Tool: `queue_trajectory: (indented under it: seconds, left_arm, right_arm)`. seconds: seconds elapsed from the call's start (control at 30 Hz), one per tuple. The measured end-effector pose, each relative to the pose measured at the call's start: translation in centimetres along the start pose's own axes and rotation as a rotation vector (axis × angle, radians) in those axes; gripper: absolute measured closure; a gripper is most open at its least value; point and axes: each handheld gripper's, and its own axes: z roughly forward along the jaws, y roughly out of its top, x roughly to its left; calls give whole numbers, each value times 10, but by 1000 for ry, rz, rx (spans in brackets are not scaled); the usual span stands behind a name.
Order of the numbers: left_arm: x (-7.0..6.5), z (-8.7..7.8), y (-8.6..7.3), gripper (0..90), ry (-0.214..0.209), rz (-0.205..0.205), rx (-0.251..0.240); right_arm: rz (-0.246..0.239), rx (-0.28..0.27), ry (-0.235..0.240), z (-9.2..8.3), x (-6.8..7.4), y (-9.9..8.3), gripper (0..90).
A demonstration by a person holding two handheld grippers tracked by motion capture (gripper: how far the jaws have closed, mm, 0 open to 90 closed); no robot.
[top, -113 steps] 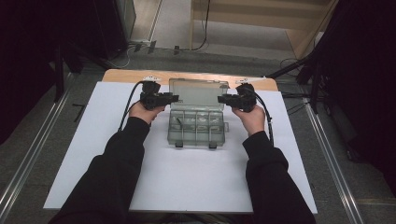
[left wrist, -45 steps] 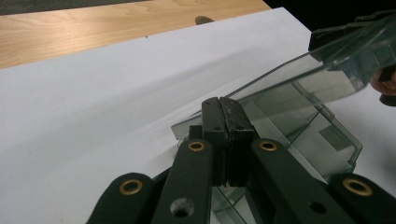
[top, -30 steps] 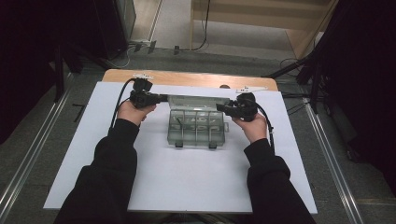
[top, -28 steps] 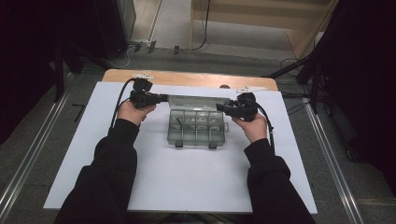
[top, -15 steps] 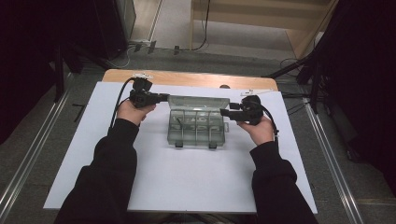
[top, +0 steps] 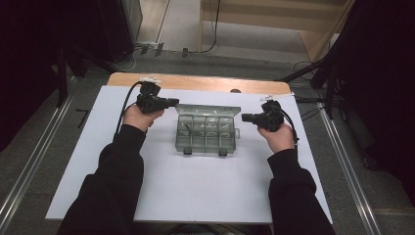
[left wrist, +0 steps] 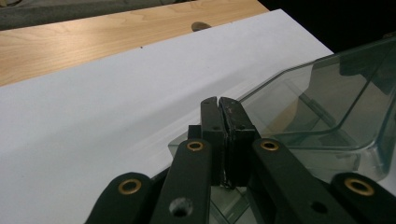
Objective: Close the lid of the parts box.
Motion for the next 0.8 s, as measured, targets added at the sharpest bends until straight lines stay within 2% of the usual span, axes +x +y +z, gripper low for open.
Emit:
queue_trajectory:
  seconds: [0.13, 0.23, 0.47, 0.8]
  left_arm:
    - [-2, 0, -1, 891, -10, 4, 5]
    - [-3, -2, -2, 891, -18, 8, 9]
    - [-9, -4, -5, 891, -32, 20, 22]
    - [-13, -7, -10, 891, -58, 18, 10]
  right_arm:
    - [32, 11, 0, 0, -1, 4, 900]
    - [37, 2, 7, 0, -1, 5, 900]
    - [37, -9, 17, -2, -1, 8, 900]
    - [23, -10, 26, -1, 5, 12, 900]
